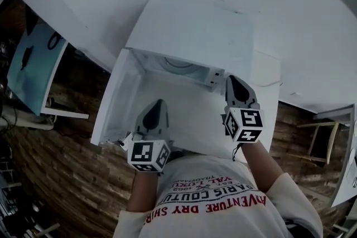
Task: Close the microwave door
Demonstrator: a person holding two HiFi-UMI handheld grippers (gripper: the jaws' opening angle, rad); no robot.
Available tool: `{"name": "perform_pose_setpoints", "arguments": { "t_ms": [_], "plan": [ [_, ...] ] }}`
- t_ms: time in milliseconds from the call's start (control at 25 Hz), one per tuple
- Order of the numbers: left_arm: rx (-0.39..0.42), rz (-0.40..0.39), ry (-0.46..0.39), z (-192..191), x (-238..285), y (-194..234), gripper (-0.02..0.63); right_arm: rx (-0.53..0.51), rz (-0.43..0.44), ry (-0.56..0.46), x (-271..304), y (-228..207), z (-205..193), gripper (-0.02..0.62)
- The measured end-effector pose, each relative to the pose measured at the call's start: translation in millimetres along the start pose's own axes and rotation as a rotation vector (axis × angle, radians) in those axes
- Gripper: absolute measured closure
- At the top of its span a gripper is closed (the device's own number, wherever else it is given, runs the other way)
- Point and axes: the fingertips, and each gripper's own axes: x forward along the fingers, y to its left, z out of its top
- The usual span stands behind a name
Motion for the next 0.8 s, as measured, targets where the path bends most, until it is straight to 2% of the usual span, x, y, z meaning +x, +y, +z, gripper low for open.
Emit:
{"name": "perform_pose_setpoints", "arguments": {
  "t_ms": [280,400,600,800],
  "plan": [
    [-0.005,0.219,-0.011,-11.1,-49.0,38.3,0.609,0.015,0.011,0.0,3.7,-11.5,-1.5,0.588],
    [-0.015,0.316,-0.033,-14.8,-85.3,62.6,0.61,0.023,0.001,-0.012,3.8,-11.4,-1.7,0.588],
    [-0.053,0.498,-0.043,-29.5,-155.9,101.3,0.609,0.039,0.04,-0.006,9.2,-6.1,-1.6,0.588],
    [-0.094,0.603,-0.053,-40.5,-201.5,138.9,0.609,-0.017,-0.024,-0.006,6.1,-2.5,3.8,0.588]
  ]
}}
